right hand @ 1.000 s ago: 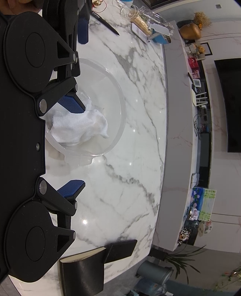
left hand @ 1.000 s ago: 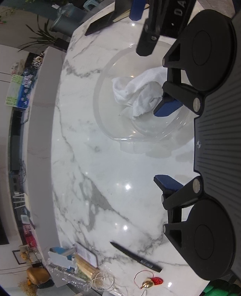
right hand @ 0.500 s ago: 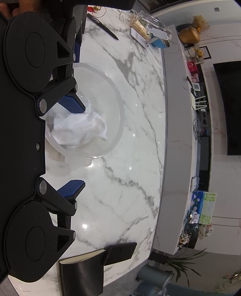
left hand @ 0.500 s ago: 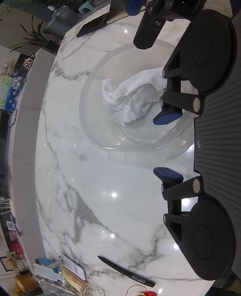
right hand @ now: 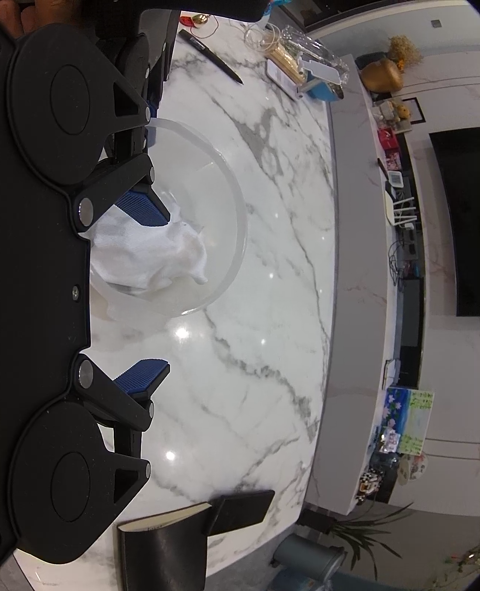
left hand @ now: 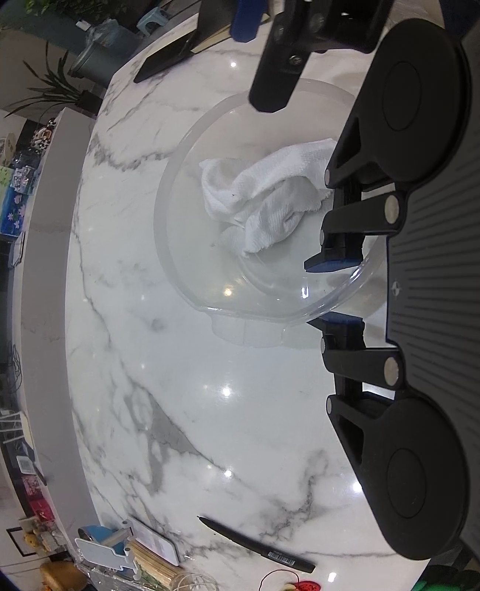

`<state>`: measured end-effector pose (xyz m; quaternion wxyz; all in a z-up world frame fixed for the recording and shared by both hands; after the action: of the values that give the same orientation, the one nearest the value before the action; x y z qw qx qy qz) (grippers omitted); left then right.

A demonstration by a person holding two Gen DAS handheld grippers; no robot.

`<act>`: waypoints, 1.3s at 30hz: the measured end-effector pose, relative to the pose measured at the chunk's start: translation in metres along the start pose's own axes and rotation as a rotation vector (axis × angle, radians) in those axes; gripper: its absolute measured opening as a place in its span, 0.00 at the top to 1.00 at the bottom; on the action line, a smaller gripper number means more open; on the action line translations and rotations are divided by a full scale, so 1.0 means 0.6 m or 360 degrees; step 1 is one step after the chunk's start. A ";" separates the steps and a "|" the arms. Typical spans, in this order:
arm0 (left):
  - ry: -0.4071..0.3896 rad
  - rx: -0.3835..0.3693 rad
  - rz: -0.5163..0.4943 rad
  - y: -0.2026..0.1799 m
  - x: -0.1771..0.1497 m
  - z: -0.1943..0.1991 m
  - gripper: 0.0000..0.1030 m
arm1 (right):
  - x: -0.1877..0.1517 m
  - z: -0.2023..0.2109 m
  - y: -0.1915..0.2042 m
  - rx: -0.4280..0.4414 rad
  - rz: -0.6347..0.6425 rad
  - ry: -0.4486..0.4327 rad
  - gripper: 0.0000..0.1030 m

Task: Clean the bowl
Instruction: 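Move the left gripper to the bowl rim while the right gripper lowers toward the cloth, then grasp the bowl rim with the left gripper while the right gripper grasps the white cloth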

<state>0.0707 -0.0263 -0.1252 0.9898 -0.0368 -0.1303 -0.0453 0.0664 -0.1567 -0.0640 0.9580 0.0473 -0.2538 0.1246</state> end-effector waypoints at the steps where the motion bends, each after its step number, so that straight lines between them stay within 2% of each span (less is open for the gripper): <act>1: 0.0001 0.0000 -0.0004 0.001 -0.002 0.000 0.80 | 0.000 -0.001 0.003 0.0007 0.0008 0.0003 0.25; 8: 0.0009 0.0015 -0.0035 -0.001 -0.015 0.000 0.80 | -0.004 -0.008 0.028 0.0042 0.0054 0.0023 0.25; 16: 0.0009 0.0003 -0.0045 0.000 -0.020 0.002 0.80 | 0.006 -0.020 0.054 0.0145 0.0092 0.0033 0.25; 24: 0.0041 -0.0011 -0.0054 0.005 -0.034 -0.008 0.80 | 0.009 -0.064 0.078 0.0168 0.0136 0.0232 0.25; 29: 0.0045 -0.0015 -0.0064 0.008 -0.041 -0.008 0.80 | 0.008 -0.088 0.087 0.0161 0.0148 0.0302 0.26; 32: 0.0045 -0.0017 -0.0065 0.009 -0.041 -0.007 0.81 | 0.008 -0.097 0.094 0.0161 0.0164 0.0332 0.32; 34: 0.0040 -0.0025 -0.0063 0.009 -0.041 -0.006 0.81 | 0.003 -0.109 0.095 0.0161 0.0162 0.0388 0.47; 37: 0.0041 -0.0035 -0.0056 0.011 -0.040 -0.005 0.83 | -0.002 -0.123 0.097 0.0114 0.0189 0.0416 0.61; 39: 0.0044 -0.0038 -0.0052 0.011 -0.041 -0.006 0.83 | -0.002 -0.127 0.099 0.0098 0.0204 0.0416 0.62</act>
<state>0.0489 -0.0179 -0.1357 0.9901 -0.0458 -0.1167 -0.0635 0.0859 -0.0882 -0.1290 0.9711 0.0436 -0.1256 0.1983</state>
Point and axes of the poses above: each gripper's, at about its wrist camera, not at the fingertips, and z roughly against the way its jaws point, y to its left, x to its top, the point moved 10 cm from there along -z, roughly the way its jaws point, and after that the axes turned 14 degrees about y, right-handed, at the moved point
